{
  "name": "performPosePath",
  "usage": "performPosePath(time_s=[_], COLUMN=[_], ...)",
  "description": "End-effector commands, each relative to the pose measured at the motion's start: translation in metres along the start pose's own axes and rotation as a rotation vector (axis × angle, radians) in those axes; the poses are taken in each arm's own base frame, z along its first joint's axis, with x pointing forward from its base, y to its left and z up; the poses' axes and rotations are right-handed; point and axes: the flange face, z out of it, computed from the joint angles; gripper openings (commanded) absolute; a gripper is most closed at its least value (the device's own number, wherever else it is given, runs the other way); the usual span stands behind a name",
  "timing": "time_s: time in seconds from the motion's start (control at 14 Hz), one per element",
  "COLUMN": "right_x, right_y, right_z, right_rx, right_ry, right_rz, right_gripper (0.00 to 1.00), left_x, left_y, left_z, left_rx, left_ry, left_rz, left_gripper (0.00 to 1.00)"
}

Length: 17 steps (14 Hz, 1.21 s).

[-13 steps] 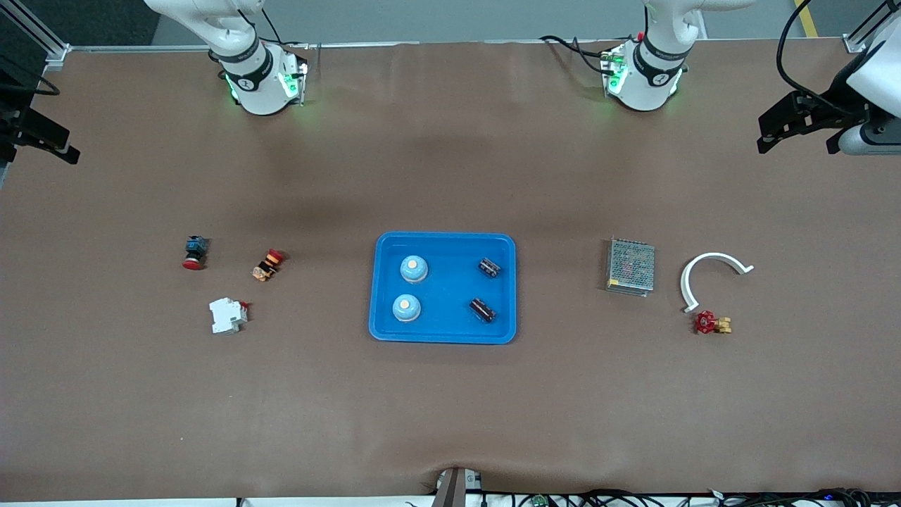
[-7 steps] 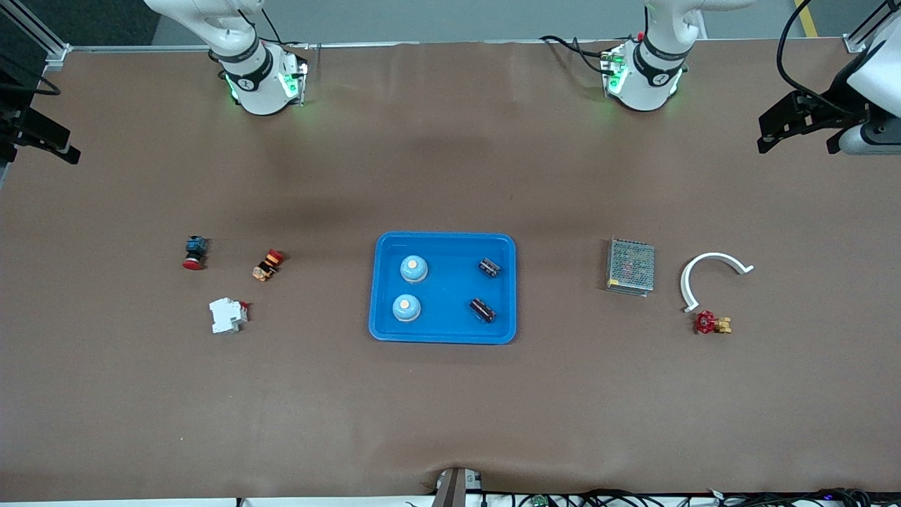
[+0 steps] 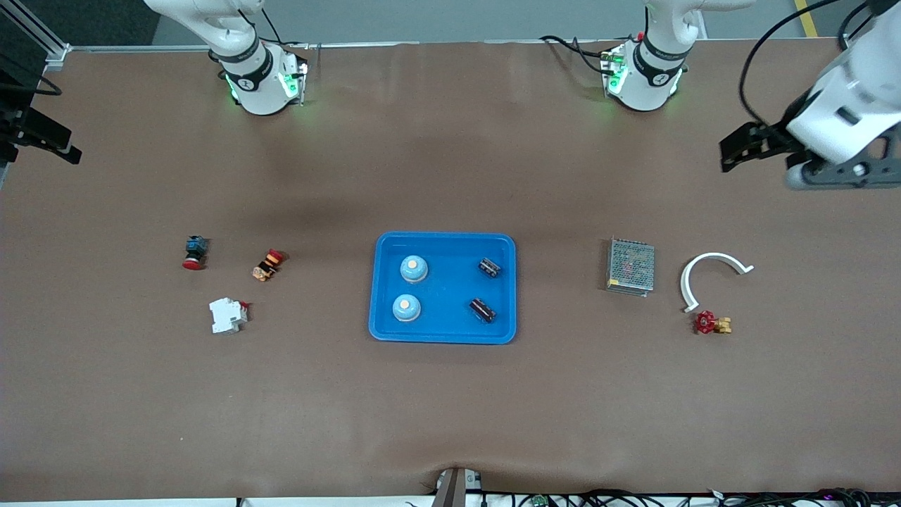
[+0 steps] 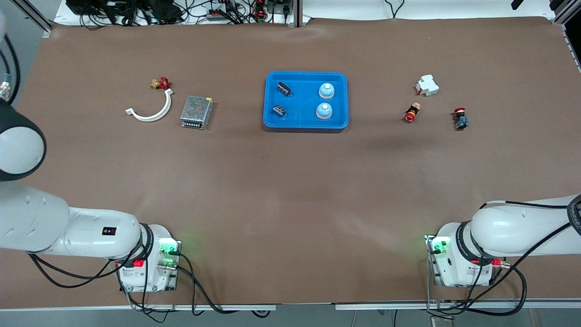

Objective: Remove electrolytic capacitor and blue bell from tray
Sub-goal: 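Reach both grippers toward the blue tray, then grasp a black capacitor with the left gripper while the right gripper lowers to a bell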

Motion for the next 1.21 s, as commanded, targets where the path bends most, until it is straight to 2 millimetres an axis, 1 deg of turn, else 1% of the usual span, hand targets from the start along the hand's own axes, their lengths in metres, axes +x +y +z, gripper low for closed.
performPosePath(time_s=[0.0,0.07,0.21,0.29,0.43,0.5,0.57,0.64,0.71,0.86,0.93,1.07,1.14], right_x=[-0.002,-0.003,-0.002,-0.001,0.001,0.001,0.004,0.004,0.006,0.003,0.002,0.001,0.0], right_y=[-0.002,-0.004,-0.018,-0.027,-0.049,-0.063,-0.076,-0.092,-0.113,-0.162,-0.184,-0.22,-0.238], right_z=[0.0,-0.001,0.001,0.002,0.006,0.008,0.013,0.014,0.02,0.029,0.035,0.045,0.056], right_rx=[-0.012,-0.012,-0.013,-0.013,-0.01,-0.007,-0.006,-0.006,-0.009,-0.011,-0.012,-0.011,-0.015], right_ry=[-0.003,-0.001,-0.004,-0.005,-0.007,-0.007,-0.008,-0.004,-0.005,0.002,0.006,0.016,0.002], right_rz=[-0.004,-0.007,0.007,0.016,0.023,0.029,0.038,0.046,0.057,0.086,0.093,0.064,0.037], right_gripper=[1.0,1.0,1.0,1.0,1.0,1.0,1.0,1.0,1.0,1.0,1.0,1.0,1.0], left_x=[0.018,0.025,0.042,0.048,0.059,0.064,0.069,0.064,0.067,0.071,0.069,0.074,0.072], left_y=[0.049,0.069,0.105,0.123,0.154,0.167,0.177,0.2,0.214,0.228,0.238,0.25,0.261], left_z=[0.028,0.045,0.074,0.085,0.113,0.124,0.143,0.162,0.175,0.198,0.207,0.233,0.248], left_rx=[-0.013,-0.011,-0.021,-0.026,-0.036,-0.053,-0.066,-0.067,-0.08,-0.09,-0.094,-0.103,-0.101], left_ry=[-0.032,-0.051,-0.042,-0.035,-0.027,-0.005,0.009,0.01,0.016,0.015,0.016,0.011,0.0], left_rz=[-0.063,-0.095,-0.142,-0.175,-0.234,-0.235,-0.246,-0.268,-0.302,-0.327,-0.339,-0.405,-0.423], left_gripper=[1.0,1.0,1.0,1.0,1.0,1.0,1.0,1.0,1.0,1.0,1.0,1.0,1.0])
